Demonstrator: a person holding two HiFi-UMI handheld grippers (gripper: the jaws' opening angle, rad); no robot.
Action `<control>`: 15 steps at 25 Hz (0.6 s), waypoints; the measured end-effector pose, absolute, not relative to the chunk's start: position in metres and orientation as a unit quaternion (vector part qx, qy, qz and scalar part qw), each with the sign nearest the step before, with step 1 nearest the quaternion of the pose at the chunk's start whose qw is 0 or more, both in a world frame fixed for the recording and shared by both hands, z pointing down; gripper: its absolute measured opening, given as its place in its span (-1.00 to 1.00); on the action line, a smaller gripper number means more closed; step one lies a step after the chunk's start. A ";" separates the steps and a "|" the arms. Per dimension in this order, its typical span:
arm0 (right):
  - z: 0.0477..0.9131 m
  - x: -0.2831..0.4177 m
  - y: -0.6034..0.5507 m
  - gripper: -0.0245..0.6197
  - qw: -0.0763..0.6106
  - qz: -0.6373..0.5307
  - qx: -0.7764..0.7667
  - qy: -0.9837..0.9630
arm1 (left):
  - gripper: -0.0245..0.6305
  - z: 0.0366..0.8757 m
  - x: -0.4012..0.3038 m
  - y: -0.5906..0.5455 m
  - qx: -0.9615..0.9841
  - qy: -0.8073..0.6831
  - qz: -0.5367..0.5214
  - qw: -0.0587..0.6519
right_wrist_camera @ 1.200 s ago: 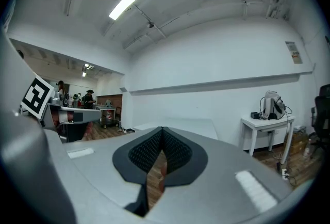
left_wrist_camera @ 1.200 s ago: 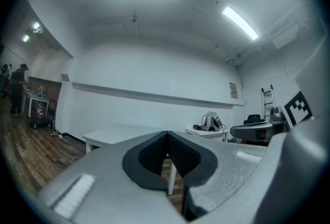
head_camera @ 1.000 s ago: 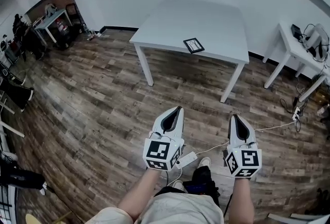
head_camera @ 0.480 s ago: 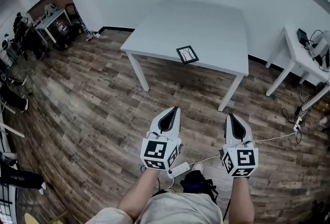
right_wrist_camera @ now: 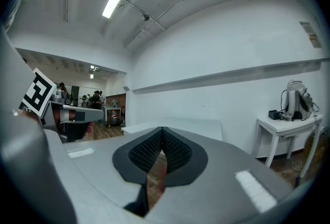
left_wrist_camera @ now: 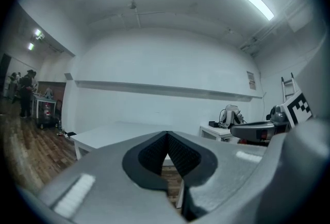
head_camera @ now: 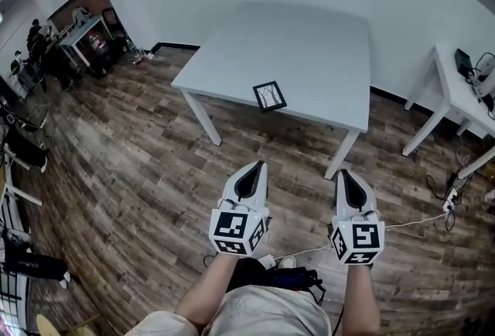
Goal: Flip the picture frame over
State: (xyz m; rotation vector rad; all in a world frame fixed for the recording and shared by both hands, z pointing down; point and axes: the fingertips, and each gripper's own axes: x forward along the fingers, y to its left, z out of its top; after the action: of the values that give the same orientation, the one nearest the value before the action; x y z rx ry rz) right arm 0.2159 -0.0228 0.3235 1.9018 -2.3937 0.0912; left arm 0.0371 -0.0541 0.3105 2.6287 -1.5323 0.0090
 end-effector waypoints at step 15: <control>0.341 0.230 -0.073 -0.85 0.044 0.039 0.618 -0.784 | -0.92 0.326 0.054 -0.108 0.861 -0.505 0.007 0.053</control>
State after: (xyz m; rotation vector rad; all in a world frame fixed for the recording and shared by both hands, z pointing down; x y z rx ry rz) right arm 0.2298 -0.0725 0.3410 1.8884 -2.3965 0.1179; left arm 0.0535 -0.1076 0.3263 2.6191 -1.5352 0.0203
